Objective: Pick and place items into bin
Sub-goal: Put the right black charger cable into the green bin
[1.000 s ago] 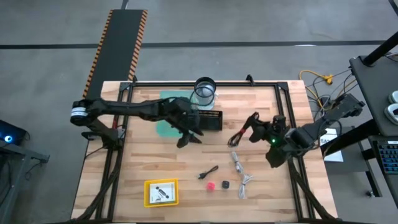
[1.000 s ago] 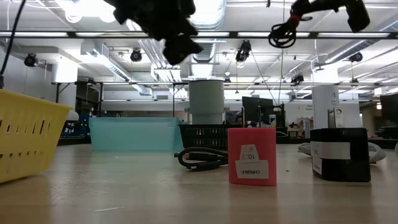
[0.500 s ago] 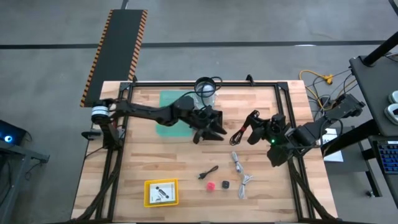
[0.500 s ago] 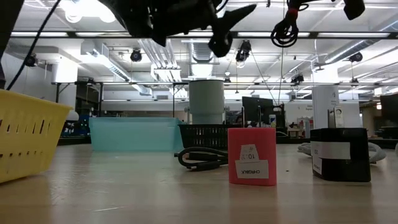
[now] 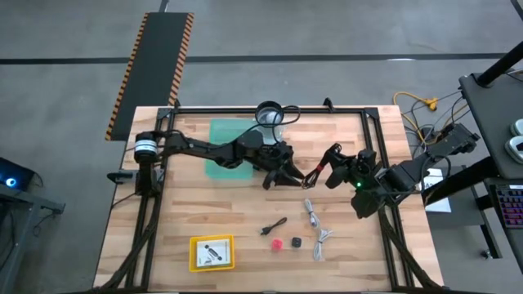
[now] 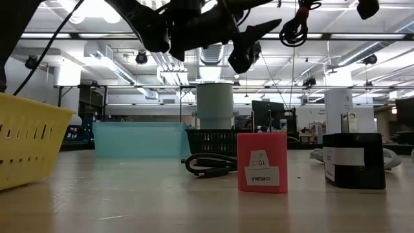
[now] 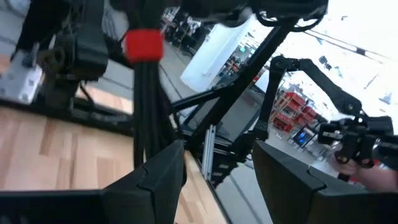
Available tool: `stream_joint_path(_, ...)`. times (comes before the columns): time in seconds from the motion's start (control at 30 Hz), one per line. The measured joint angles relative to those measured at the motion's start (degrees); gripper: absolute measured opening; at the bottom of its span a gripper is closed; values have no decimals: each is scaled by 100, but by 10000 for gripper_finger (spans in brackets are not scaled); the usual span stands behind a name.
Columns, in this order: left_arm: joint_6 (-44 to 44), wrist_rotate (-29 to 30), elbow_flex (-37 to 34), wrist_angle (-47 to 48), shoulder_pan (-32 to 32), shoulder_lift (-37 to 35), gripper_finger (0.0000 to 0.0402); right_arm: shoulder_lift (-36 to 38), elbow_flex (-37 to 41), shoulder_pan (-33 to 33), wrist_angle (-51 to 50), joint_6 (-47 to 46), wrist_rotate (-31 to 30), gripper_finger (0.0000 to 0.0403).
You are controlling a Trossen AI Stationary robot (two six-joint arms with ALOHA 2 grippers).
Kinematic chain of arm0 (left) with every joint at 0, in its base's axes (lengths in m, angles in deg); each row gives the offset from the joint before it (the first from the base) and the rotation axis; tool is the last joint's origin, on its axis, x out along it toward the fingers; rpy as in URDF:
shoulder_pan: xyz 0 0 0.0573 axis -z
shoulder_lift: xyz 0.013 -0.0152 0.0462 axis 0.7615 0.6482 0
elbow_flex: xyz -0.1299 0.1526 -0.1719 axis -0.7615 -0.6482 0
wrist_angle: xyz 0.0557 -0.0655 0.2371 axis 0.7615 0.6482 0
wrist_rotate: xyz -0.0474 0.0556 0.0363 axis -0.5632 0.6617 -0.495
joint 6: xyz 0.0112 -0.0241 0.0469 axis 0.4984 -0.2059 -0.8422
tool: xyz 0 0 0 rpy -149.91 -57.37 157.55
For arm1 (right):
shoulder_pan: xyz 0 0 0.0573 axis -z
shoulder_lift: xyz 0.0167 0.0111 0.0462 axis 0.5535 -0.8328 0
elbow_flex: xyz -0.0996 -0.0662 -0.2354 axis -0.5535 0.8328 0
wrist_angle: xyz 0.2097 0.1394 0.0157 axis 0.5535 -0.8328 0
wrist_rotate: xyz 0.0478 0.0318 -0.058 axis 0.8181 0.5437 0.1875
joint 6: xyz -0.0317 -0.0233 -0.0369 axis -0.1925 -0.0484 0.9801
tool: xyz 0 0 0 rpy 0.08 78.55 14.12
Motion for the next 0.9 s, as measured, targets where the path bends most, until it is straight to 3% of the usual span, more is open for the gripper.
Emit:
stream_joint_path(0.27,167,209,2,71,2,9,176,0,0,-2,511,330,-31,33)
stream_joint_path(0.57,-297,682,2,325,0,9,176,0,0,-2,1143,900,-1,33)
stream_joint_path(0.9,-478,724,2,312,9,9,176,0,0,0,1396,1000,68,33)
